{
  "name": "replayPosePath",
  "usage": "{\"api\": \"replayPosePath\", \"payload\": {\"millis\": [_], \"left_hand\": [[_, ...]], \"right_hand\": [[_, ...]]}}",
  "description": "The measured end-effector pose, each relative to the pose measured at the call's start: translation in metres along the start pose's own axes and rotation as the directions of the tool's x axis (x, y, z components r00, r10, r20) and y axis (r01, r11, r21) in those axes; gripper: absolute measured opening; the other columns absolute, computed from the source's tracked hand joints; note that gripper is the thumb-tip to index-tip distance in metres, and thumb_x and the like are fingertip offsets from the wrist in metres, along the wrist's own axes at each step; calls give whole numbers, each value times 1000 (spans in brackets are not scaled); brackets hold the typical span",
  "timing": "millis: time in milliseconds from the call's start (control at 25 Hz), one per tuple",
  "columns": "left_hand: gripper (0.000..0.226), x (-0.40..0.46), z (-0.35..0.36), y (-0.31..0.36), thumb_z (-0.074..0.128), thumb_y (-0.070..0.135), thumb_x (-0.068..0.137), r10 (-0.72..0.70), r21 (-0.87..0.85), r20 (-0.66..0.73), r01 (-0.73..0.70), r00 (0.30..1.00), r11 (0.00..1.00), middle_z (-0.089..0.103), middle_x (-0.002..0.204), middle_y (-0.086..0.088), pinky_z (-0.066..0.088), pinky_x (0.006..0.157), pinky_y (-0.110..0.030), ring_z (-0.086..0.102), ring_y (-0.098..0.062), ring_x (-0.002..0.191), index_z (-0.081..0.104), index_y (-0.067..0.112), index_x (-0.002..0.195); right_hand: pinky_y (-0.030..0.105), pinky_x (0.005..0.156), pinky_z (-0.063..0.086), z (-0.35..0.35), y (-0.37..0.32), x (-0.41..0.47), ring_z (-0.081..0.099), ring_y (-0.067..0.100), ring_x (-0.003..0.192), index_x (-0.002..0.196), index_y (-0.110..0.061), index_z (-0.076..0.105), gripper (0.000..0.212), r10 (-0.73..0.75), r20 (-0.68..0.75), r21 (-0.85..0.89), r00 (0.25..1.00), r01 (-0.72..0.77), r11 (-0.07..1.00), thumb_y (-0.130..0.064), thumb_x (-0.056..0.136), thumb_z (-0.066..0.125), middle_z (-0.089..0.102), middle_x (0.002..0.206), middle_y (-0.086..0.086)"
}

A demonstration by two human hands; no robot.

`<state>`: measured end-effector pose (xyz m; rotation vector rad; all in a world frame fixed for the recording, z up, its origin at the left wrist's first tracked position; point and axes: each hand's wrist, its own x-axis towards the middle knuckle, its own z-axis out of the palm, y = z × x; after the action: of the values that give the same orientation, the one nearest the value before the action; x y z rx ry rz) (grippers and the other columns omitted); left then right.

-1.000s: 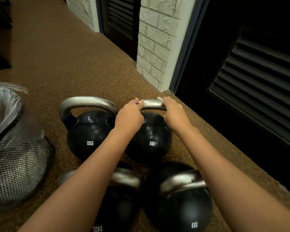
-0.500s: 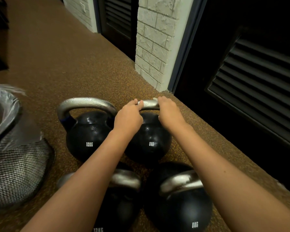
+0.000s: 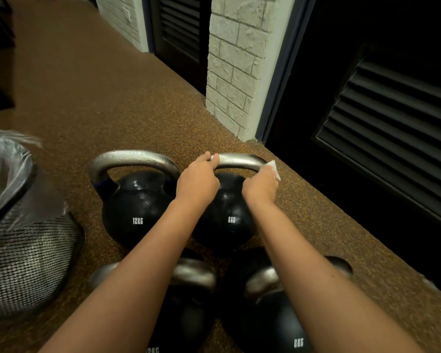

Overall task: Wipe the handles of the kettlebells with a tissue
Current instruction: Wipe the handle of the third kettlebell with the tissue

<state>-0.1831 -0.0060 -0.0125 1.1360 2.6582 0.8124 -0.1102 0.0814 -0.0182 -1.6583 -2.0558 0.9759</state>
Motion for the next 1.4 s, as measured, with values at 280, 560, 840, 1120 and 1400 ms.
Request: {"api": "replayPosePath", "payload": {"millis": [280,560,840,1120,1400], "left_hand": [[55,6,1,-7,37,-3,86,-63,-224,-77,45,995,974,41,146,0,26,110,-26,36,-17,135,47,17,136],[65,5,9,5,44,1,86,282,-77,26,-279,959,957,18,156,4,33,108,-45,25,-20,141,28,21,145],[74,8,11,21,52,36,88,311,456,172,-356,935,816,17,153,-14,9,116,-48,3,-29,144,16,3,145],[41,25,29,31,39,17,97,315,508,28,-285,949,813,40,139,-18,18,113,-39,24,-33,139,31,2,135],[39,34,13,-7,43,14,97,432,252,-79,-401,899,881,43,144,-7,19,115,-34,31,-21,139,46,9,135]], "right_hand": [[40,118,14,11,-9,-15,-9,33,144,148,-2,-1,75,-333,92,-223,938,345,912,4,88,46,-7,155,19],[34,101,34,-24,-25,-2,40,33,130,148,-12,-14,81,-405,322,51,856,411,910,-6,92,45,36,145,21],[30,80,49,-61,-25,53,57,27,101,130,-10,41,44,-259,217,202,941,216,955,0,87,38,53,113,8],[31,103,37,-51,10,47,46,18,122,130,-20,54,55,-435,363,-31,824,478,878,2,80,44,57,126,-1],[28,113,23,-55,19,48,36,17,135,138,-25,45,52,-483,368,-13,794,524,852,-11,88,50,43,144,-5]]}}
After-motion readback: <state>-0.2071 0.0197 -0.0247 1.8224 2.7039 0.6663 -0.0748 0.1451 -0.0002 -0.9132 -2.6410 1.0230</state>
